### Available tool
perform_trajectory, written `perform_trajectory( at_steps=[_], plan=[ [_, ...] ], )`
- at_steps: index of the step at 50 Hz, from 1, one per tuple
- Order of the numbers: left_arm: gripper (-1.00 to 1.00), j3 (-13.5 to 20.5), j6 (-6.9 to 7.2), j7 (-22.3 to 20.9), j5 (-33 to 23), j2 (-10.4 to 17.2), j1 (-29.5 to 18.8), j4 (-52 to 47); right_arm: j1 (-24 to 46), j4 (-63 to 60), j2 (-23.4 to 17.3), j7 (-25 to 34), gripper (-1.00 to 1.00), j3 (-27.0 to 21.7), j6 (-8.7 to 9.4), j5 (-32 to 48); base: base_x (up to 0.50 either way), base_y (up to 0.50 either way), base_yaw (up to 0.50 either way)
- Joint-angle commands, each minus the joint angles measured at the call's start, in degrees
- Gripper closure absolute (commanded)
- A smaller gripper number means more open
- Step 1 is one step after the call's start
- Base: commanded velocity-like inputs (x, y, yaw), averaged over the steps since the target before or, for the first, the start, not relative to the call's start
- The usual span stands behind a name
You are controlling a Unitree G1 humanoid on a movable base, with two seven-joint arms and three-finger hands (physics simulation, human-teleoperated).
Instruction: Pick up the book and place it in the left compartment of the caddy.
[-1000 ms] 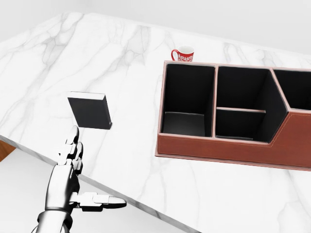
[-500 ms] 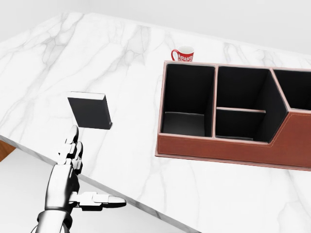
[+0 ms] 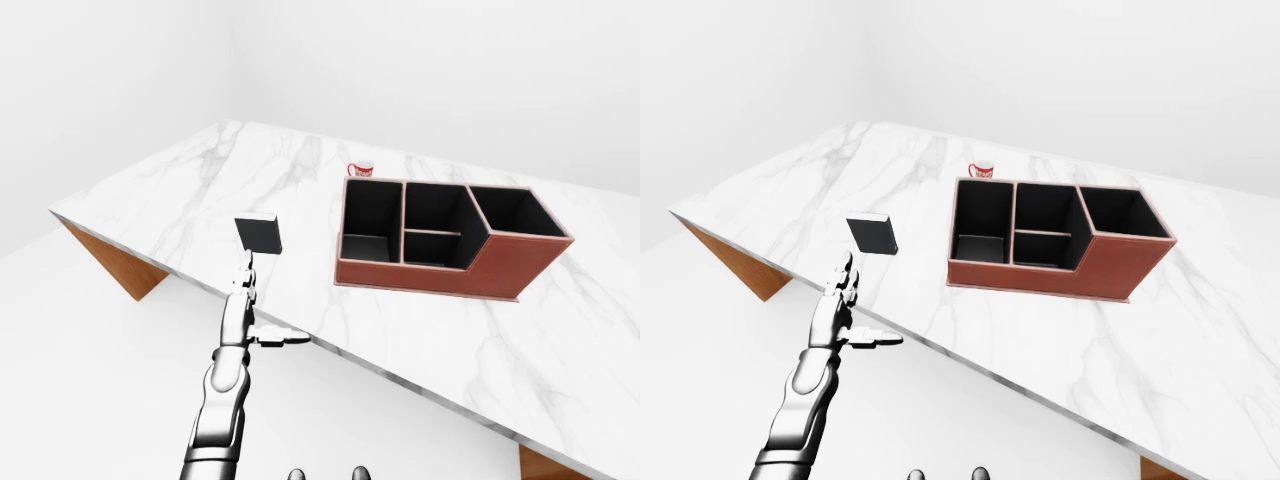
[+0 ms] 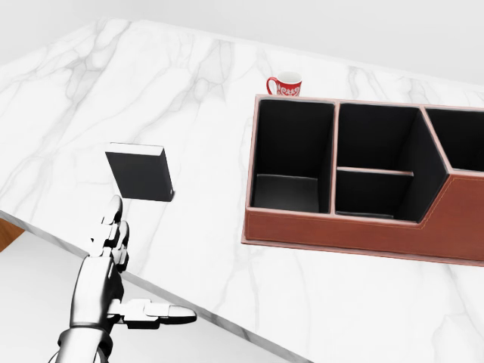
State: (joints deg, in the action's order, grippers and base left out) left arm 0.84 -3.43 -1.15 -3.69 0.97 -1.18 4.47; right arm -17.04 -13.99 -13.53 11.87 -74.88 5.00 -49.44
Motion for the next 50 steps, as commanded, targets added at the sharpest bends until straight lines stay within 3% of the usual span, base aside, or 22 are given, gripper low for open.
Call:
perform_trajectory(
  at_steps=[1, 6, 7, 9, 18, 24, 28, 36, 39, 44, 50],
  plan=[
    [-1.0, 0.0, -0.01, 0.0, -0.01, 0.0, 0.02, 0.01, -0.01, 0.21, -0.05, -0.01, -1.0, -0.09, 0.0, 0.15, 0.0, 0.0, 0.0],
    [-1.0, 0.0, -0.01, 0.0, -0.01, 0.0, 0.02, 0.01, 0.0, 0.2, -0.05, -0.01, -1.0, -0.1, 0.0, 0.15, 0.0, 0.0, 0.0],
    [-1.0, -0.05, -0.77, 0.13, -0.3, 0.05, -0.45, 1.29, 0.15, -0.09, 0.3, 0.3, -1.0, 0.0, 0.0, 0.58, 0.0, 0.0, 0.0],
    [-1.0, -0.24, 0.05, -0.01, -0.38, -0.02, 0.19, -0.17, -0.04, -0.58, 0.85, 1.27, -1.0, 0.33, 0.0, 0.66, 0.0, 0.0, 0.0],
    [-1.0, -0.13, 0.53, -0.44, 0.26, -0.1, 0.44, -1.09, -0.01, 1.12, -0.36, -0.22, -1.0, 0.08, 0.0, -1.55, 0.0, 0.0, 0.0],
    [-1.0, -0.09, -0.29, -0.31, 0.05, -0.02, 0.17, 0.01, -0.34, 1.06, -0.65, -0.56, -1.0, -0.65, 0.0, -2.72, 0.0, 0.0, 0.0],
    [-1.0, 0.13, 1.06, -0.55, 0.91, -0.14, 0.65, -1.97, -0.08, 1.44, -0.74, -0.75, -1.0, -0.56, 0.0, -2.26, 0.0, 0.0, 0.0],
    [-1.0, 0.13, -0.15, -0.49, 0.74, 0.01, 0.18, -0.4, -0.25, 1.17, -0.53, -0.31, -1.0, -0.54, 0.0, -2.31, 0.19, 0.1, 0.0],
    [-1.0, -0.12, 0.42, -0.53, 0.58, -0.06, 0.66, -1.47, -0.27, 1.18, -0.53, -0.26, -1.0, -0.54, 0.0, -2.48, 0.26, 0.13, 0.0],
    [-1.0, 0.04, -0.86, -0.55, 0.46, 0.08, -0.05, 0.53, -0.26, 1.19, -0.53, -0.29, -1.0, -0.56, 0.0, -2.66, 0.26, 0.13, 0.0],
    [-1.0, -0.05, -0.54, -0.51, 0.29, 0.01, 0.11, 0.01, -0.35, 1.03, -0.6, -0.73, -1.0, -0.67, 0.0, -2.88, 0.26, 0.13, 0.0]
  ],
)
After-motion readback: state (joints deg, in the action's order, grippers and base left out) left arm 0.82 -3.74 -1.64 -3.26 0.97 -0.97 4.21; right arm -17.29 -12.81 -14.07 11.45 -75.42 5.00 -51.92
